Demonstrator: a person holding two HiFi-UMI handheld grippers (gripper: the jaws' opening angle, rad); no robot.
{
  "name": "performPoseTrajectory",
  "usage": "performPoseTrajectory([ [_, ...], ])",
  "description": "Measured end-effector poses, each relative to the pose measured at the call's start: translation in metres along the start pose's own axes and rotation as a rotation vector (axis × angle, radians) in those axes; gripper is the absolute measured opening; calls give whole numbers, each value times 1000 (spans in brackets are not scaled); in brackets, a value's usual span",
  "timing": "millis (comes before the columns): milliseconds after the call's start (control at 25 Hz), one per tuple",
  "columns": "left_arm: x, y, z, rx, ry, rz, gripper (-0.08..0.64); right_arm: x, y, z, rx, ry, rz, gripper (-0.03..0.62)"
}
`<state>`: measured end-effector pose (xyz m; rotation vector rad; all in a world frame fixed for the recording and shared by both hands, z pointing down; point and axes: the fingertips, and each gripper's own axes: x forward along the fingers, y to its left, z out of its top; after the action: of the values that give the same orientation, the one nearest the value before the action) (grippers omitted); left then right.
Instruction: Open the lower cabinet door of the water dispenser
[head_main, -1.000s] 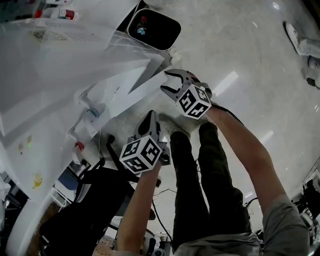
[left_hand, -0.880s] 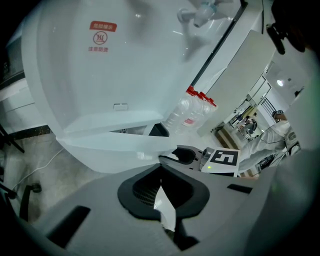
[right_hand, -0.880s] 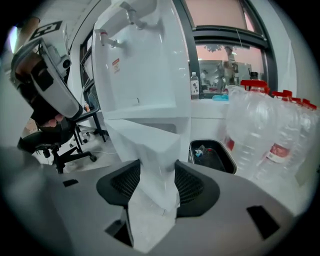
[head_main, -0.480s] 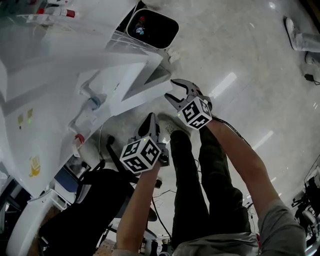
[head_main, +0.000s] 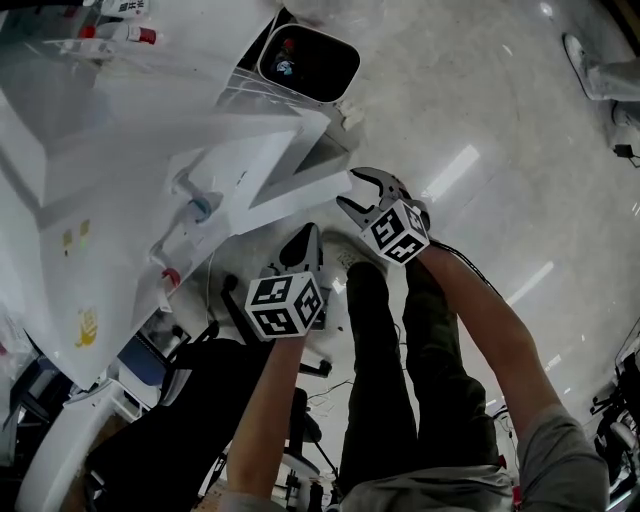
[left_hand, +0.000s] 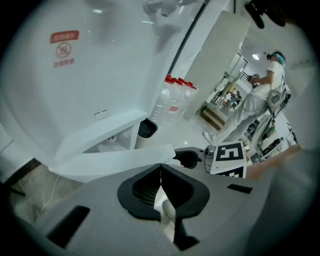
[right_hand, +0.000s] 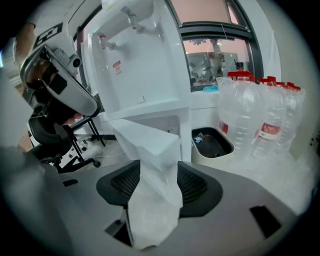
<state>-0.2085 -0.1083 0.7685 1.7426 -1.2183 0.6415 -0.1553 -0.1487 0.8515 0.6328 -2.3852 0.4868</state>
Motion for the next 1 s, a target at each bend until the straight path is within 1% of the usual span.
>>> performPoseTrajectory([
  [160, 4, -5, 12, 167, 35, -15, 9, -24, -2, 0, 72, -6, 12, 221],
  [280, 12, -6, 19, 311, 70, -14, 9, -47, -3, -1, 175, -18, 21, 210],
  [400, 23, -8, 20, 429, 113, -21, 11, -68, -5, 0, 273, -40, 17, 163],
  [520, 33, -10, 21, 555, 155, -16, 14, -85, -6, 5, 332, -68, 14, 99],
  [600, 40, -10, 16, 630, 194, -19, 51, -93, -6, 6, 362, -84, 15, 62],
  [720, 50, -11, 8, 737, 250, -30, 109, -102, -7, 4, 392, -91, 15, 46],
  [880, 62, -10, 3, 871, 301, -31, 146, -113, -10, 1, 435, -102, 20, 31],
  [1000, 69, -7, 1, 972, 341, -24, 174, -119, -12, -5, 446, -97, 28, 21],
])
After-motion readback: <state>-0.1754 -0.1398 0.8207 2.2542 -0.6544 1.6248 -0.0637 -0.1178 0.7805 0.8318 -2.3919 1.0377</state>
